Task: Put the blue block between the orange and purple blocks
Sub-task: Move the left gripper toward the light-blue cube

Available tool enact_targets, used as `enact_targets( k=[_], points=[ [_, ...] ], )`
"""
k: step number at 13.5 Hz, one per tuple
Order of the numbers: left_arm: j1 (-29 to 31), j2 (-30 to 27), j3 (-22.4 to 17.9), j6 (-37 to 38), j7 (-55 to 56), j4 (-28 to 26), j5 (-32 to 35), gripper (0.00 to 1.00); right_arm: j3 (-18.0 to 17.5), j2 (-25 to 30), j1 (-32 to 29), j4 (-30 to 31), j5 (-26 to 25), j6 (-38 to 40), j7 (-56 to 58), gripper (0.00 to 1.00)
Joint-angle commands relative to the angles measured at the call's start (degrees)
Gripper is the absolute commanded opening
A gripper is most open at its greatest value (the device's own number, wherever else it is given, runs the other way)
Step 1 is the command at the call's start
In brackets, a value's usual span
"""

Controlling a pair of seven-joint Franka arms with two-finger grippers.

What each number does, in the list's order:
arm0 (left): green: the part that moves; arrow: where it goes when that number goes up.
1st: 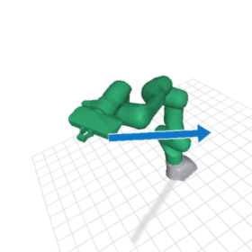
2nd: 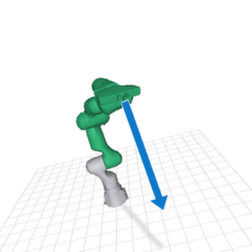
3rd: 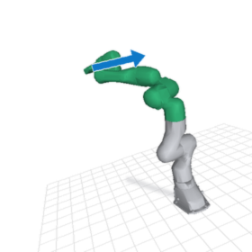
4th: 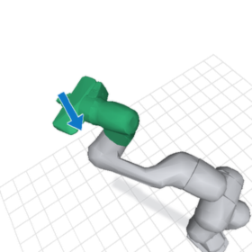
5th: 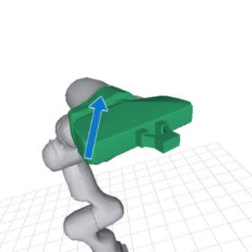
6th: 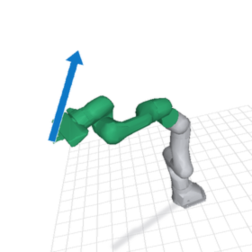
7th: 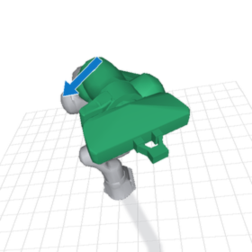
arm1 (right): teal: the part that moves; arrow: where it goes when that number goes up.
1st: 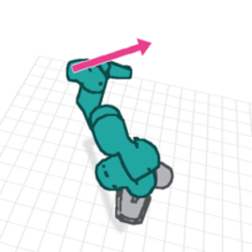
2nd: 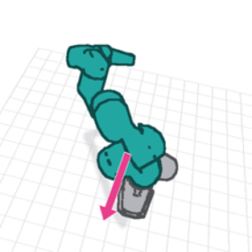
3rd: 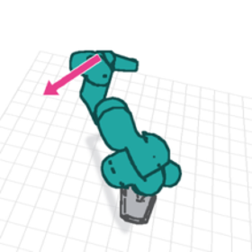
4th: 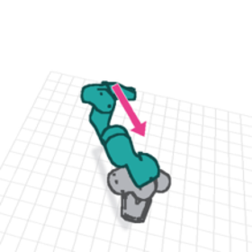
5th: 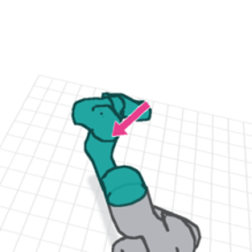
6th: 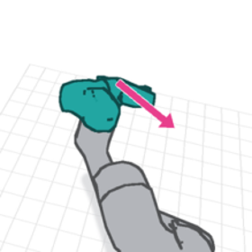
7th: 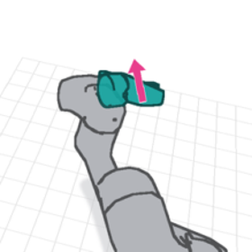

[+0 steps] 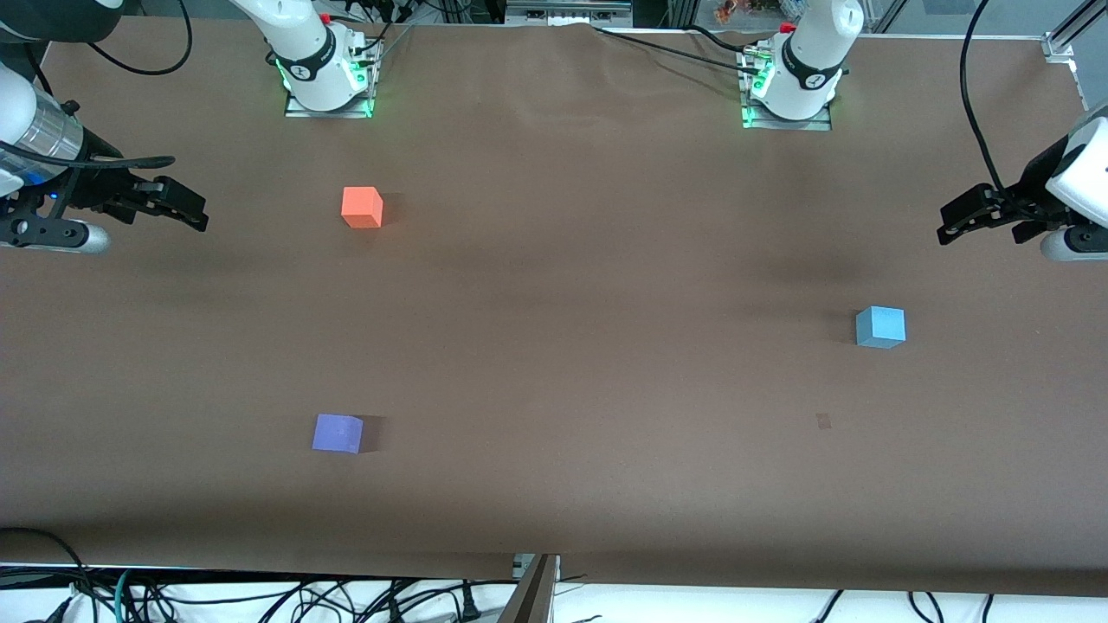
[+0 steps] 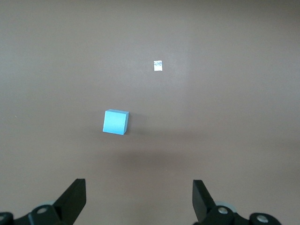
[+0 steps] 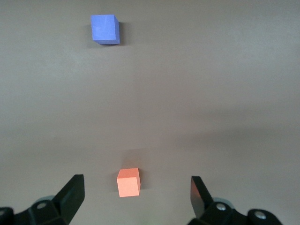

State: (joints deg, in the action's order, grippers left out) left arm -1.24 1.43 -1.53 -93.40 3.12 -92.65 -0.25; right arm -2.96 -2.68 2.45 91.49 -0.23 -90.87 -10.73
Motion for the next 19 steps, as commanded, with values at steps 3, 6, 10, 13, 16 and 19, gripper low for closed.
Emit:
enact_targets(
  k=[3,6,10,13,16,19],
  points=[
    [0.0,0.9,-0.5,1.3,0.3,1.6,-0.7,1.0,-0.5,-0.3,-0.5,-0.9,0.9,0.2,0.0,1.0],
    [0.8,1.9,-0.7,1.4,0.1,0.2,-0.3,1.0,-0.5,-0.3,-0.5,-0.9,0.8,0.2,0.0,1.0],
    [5.3,7.6,-1.2,-0.3,-2.5,-3.1,0.2,1.0,-0.5,-0.4,-0.5,-0.8,0.8,0.2,0.0,1.0],
    [8.0,13.8,-1.2,-6.5,-9.0,-4.6,0.1,1.0,-0.5,-0.3,-0.5,-0.9,0.8,0.3,0.0,1.0],
    [9.2,19.4,-1.2,-18.6,-14.6,-8.5,-0.5,1.0,-0.5,-0.3,-0.5,-0.9,0.9,0.3,0.1,1.0],
    [9.4,23.9,-1.2,-33.5,-16.6,-13.9,-0.6,1.0,-0.5,-0.3,-0.5,-0.9,0.8,0.3,0.1,1.0]
  ],
)
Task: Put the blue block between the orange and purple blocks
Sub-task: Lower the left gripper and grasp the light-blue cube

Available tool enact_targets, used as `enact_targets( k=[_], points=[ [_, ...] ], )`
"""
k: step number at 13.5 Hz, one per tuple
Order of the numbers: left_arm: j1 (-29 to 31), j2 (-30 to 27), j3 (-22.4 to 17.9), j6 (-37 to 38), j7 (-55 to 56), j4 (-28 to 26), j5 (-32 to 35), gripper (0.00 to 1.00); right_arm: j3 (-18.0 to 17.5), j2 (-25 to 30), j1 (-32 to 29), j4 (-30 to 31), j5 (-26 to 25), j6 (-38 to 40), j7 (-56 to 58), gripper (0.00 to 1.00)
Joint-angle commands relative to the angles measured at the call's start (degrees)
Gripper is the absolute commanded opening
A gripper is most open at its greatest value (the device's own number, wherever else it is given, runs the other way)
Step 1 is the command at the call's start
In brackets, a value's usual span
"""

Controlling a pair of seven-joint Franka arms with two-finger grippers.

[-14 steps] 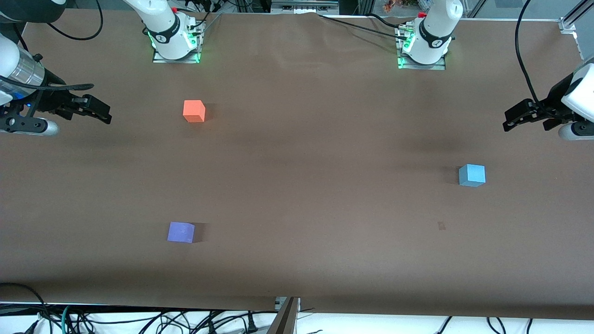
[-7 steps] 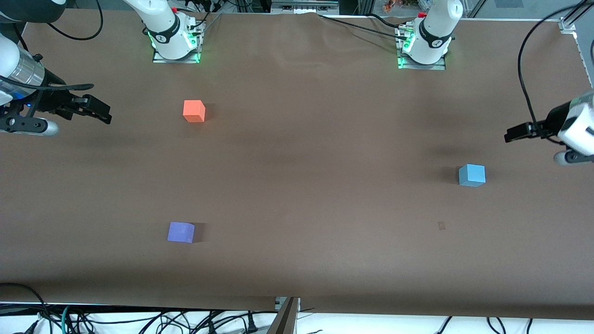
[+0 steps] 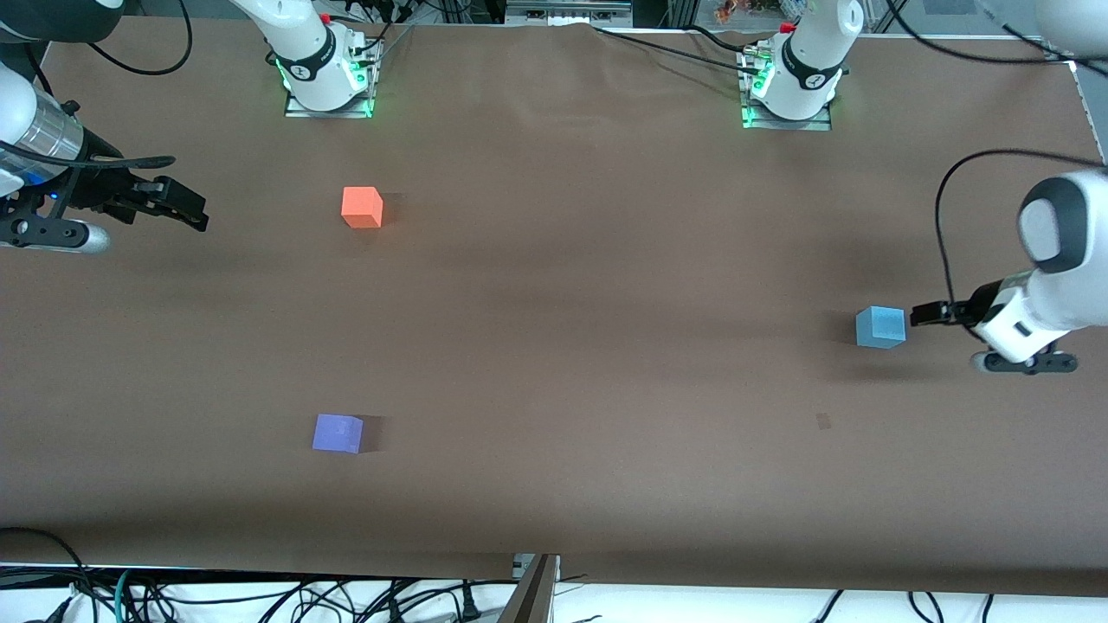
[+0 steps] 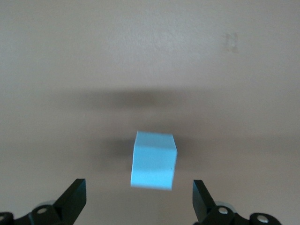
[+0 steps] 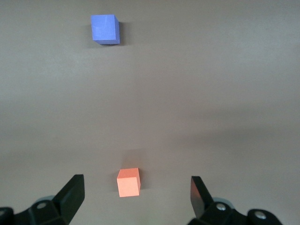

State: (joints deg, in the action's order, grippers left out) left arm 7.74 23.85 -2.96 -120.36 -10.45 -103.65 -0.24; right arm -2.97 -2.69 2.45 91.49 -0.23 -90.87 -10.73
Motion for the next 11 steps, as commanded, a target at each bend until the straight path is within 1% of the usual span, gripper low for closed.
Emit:
enact_targets(
  k=[1,3,4,7,9,11],
  points=[
    [0.4,1.6,0.3,-9.2,-4.1,-4.6,-1.1,1.0,-0.5,-0.3,-0.5,-0.9,0.8,0.2,0.1,1.0],
    [0.3,1.7,0.2,-10.4,-4.9,-6.7,-3.2,1.0,-0.5,-0.3,-0.5,-0.8,0.8,0.3,0.0,1.0],
    [0.3,2.1,0.3,-11.8,-5.6,-7.6,-3.2,1.0,-0.5,-0.3,-0.5,-0.9,0.8,0.3,0.1,1.0],
    [0.3,2.1,0.3,-19.4,-10.7,-13.0,-3.4,1.0,-0.5,-0.3,-0.5,-0.8,0.8,0.2,0.0,1.0],
    [0.3,1.9,0.3,-20.8,-11.2,-14.6,-3.6,1.0,-0.5,-0.4,-0.5,-0.9,0.8,0.1,0.1,1.0],
    [0.3,2.0,0.3,-20.9,-11.1,-15.0,-4.2,1.0,-0.5,-0.4,-0.5,-0.8,0.8,0.1,0.0,1.0]
  ],
)
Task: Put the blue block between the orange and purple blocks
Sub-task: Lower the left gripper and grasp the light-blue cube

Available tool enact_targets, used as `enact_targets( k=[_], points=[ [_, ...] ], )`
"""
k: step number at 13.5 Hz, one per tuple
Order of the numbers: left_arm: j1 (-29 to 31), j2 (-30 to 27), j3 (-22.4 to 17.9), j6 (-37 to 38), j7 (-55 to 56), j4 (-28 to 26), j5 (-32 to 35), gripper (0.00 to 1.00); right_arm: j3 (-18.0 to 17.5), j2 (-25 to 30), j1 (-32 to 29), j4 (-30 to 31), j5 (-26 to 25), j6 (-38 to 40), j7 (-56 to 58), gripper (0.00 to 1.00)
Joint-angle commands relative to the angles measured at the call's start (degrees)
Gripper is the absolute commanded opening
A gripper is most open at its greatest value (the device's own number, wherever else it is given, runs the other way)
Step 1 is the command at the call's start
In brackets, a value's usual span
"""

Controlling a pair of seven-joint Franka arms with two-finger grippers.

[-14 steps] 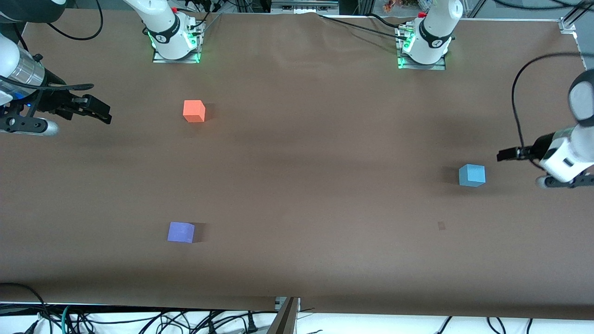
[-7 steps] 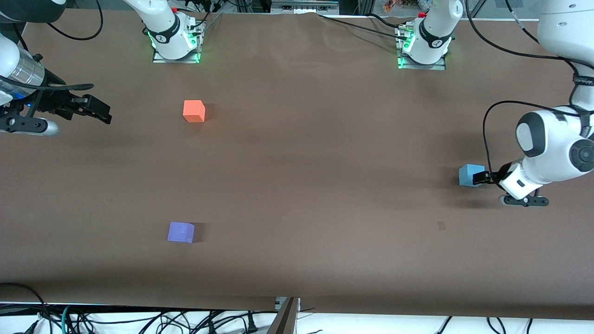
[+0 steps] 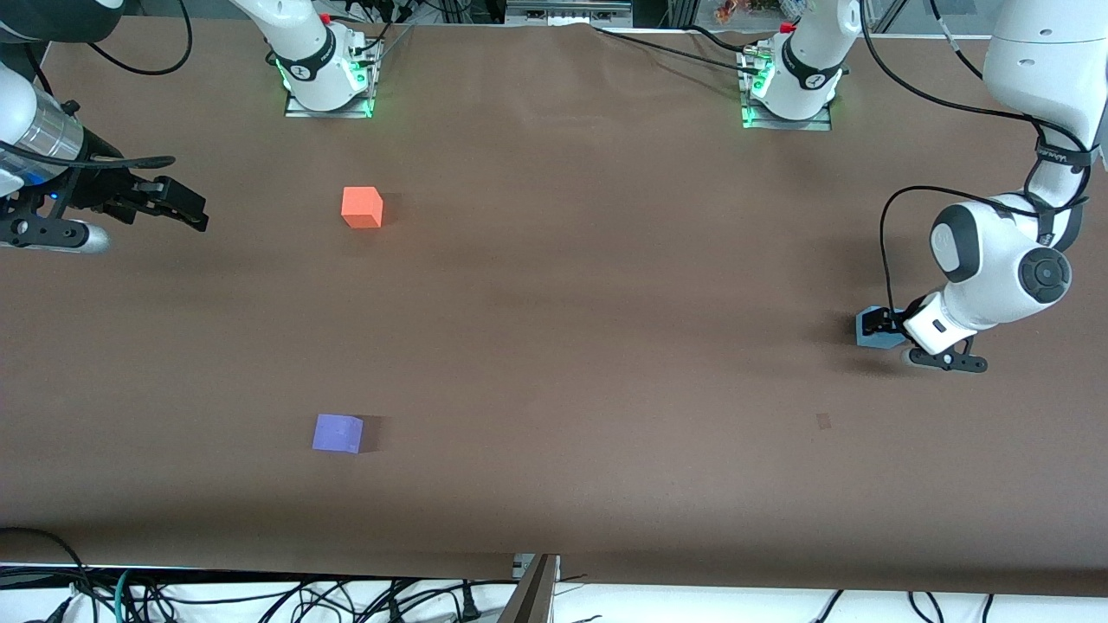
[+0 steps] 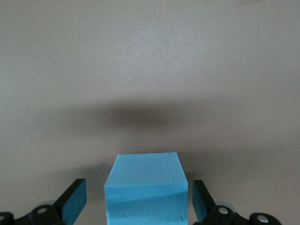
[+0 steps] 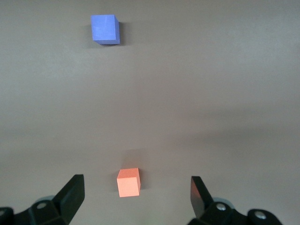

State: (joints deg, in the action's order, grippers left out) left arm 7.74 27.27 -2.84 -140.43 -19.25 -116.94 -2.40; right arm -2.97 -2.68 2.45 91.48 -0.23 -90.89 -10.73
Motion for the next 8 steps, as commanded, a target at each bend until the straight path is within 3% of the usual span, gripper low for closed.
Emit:
enact_targets(
  k=[1,2,4,8],
  points=[
    [0.3,-1.4,0.1,-0.8,-2.3,-1.6,-3.7,0.94,-0.5,-0.4,-0.5,-0.8,0.8,0.1,0.0,1.0],
    [0.1,-1.4,0.1,-0.7,-2.3,-1.6,-3.8,0.64,-0.5,-0.4,-0.5,-0.9,0.8,0.1,0.0,1.0],
    [-0.4,-1.4,0.2,-0.5,-2.1,-1.3,-4.0,0.25,-0.5,-0.4,-0.5,-0.8,0.8,0.1,0.0,1.0],
    [-1.4,-2.0,1.3,0.1,-1.1,0.3,-4.2,0.02,-0.5,-0.4,-0.5,-0.8,0.8,0.1,0.2,1.0]
  ],
)
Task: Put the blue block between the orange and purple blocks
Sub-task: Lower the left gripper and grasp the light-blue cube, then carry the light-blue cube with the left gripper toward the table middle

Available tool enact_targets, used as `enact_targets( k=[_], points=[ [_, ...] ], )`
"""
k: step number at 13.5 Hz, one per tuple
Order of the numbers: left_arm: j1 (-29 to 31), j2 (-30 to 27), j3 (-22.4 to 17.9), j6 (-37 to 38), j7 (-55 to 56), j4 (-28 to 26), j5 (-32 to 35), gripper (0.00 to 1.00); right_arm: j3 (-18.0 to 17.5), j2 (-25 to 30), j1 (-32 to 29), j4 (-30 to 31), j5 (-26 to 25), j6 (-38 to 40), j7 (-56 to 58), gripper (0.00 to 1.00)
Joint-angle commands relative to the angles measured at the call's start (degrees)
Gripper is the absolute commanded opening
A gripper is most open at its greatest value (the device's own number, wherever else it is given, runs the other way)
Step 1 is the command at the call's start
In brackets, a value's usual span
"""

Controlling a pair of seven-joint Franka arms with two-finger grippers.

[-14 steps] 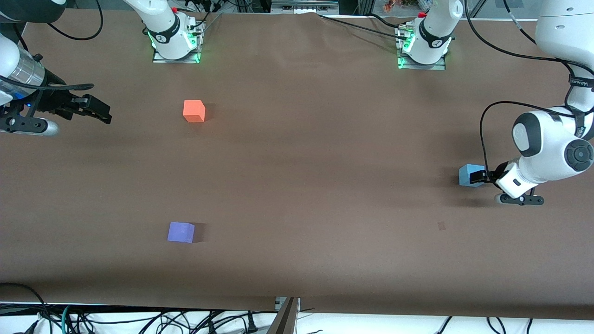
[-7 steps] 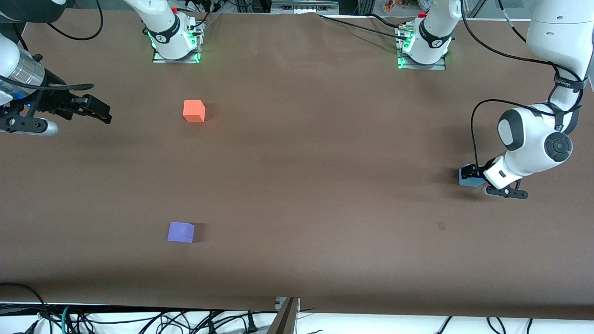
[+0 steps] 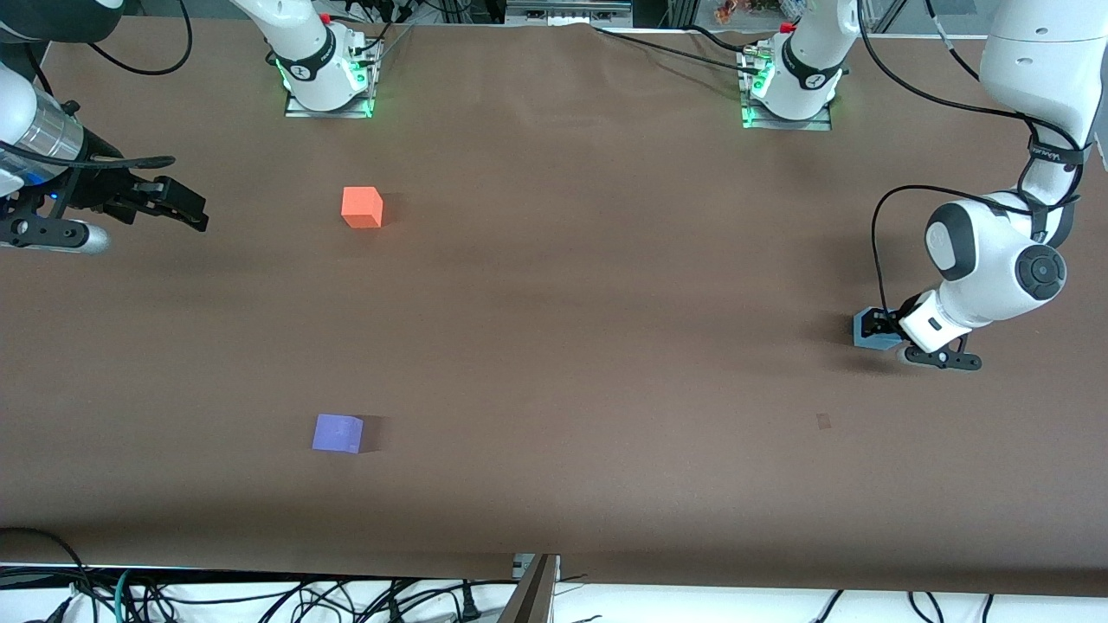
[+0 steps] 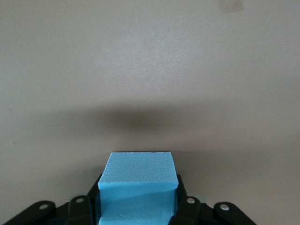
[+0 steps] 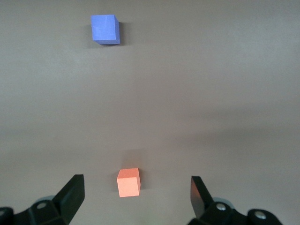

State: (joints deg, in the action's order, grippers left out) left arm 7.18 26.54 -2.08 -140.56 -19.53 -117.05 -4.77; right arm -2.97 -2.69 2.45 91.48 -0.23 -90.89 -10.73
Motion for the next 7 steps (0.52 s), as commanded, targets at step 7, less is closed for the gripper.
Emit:
enact_targets(
  k=[7],
  points=[
    [-5.8,-1.2,18.0,12.2,36.0,11.2,-0.9,0.05,-0.4,-0.5,-0.5,-0.7,0.8,0.1,0.0,1.0]
  ],
)
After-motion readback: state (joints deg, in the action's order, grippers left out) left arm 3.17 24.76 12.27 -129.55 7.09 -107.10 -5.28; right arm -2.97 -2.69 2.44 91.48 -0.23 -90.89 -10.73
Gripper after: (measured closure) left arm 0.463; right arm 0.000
